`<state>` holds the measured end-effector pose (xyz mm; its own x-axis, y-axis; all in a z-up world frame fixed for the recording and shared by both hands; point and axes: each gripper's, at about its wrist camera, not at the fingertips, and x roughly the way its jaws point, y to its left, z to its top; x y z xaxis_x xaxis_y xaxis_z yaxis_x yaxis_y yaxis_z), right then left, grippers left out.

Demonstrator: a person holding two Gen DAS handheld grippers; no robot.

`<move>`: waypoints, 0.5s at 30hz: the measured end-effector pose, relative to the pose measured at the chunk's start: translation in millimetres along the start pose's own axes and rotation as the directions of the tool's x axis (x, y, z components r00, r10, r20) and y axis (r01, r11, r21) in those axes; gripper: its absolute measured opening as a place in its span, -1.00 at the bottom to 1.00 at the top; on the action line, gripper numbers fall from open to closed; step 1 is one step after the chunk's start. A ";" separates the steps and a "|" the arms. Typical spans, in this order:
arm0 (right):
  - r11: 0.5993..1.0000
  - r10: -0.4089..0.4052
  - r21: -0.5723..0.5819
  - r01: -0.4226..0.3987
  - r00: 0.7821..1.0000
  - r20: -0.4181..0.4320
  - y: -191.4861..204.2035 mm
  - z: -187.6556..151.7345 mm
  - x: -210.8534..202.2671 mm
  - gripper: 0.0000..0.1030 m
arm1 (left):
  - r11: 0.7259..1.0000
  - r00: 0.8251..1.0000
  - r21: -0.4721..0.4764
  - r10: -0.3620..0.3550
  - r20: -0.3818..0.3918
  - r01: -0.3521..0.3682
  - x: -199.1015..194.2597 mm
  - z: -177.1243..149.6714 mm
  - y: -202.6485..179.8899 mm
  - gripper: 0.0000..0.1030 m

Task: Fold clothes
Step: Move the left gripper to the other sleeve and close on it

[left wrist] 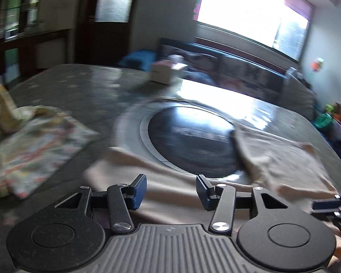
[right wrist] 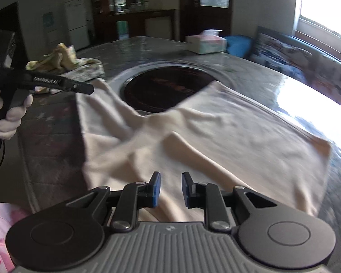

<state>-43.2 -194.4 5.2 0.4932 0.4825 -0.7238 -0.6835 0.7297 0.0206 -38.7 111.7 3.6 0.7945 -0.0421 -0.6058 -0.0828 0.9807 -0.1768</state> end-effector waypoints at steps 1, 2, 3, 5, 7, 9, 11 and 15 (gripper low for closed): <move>1.000 0.013 -0.013 -0.013 1.000 0.000 4.8 2.7 3.5 -0.62 | 1.000 1.000 -0.016 0.026 0.006 -0.025 -1.8 -0.4 7.1 0.01; 0.999 0.025 -0.027 -0.025 1.000 -0.001 9.7 5.5 7.0 -0.62 | 0.998 0.999 -0.031 0.051 0.011 -0.051 -3.6 -0.9 14.2 0.02; 0.999 0.034 -0.035 -0.034 0.999 -0.005 13.3 6.6 10.3 -0.62 | 0.996 0.997 -0.047 0.077 0.016 -0.076 -5.3 -1.3 21.3 0.03; 0.998 0.041 -0.040 -0.041 0.999 -0.021 17.2 4.7 16.7 -0.62 | 0.992 0.993 -0.067 0.113 0.019 -0.111 -6.3 -1.4 31.0 0.04; 0.998 0.042 -0.046 -0.043 0.999 -0.026 19.7 2.5 19.2 -0.59 | 0.988 0.990 -0.078 0.137 0.017 -0.135 -5.2 -0.8 37.3 0.04; 0.998 0.043 -0.047 -0.044 0.999 -0.022 20.3 2.0 17.0 -0.59 | 0.987 0.990 -0.080 0.142 0.009 -0.141 -0.4 -0.2 39.4 0.04; 0.998 0.045 -0.043 -0.045 0.999 -0.012 20.0 2.7 11.3 -0.59 | 0.985 0.989 -0.085 0.150 0.000 -0.149 5.1 0.4 41.6 0.03; 0.998 0.038 -0.041 -0.038 0.999 0.011 18.7 4.0 -1.5 -0.58 | 0.980 0.988 -0.132 0.150 -0.021 -0.152 15.9 1.6 46.1 0.00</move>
<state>-54.5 -179.5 9.4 0.4728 0.5153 -0.7148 -0.7229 0.6907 0.0198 -29.0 156.6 -12.9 0.7600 0.1018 -0.6419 -0.2809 0.9421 -0.1832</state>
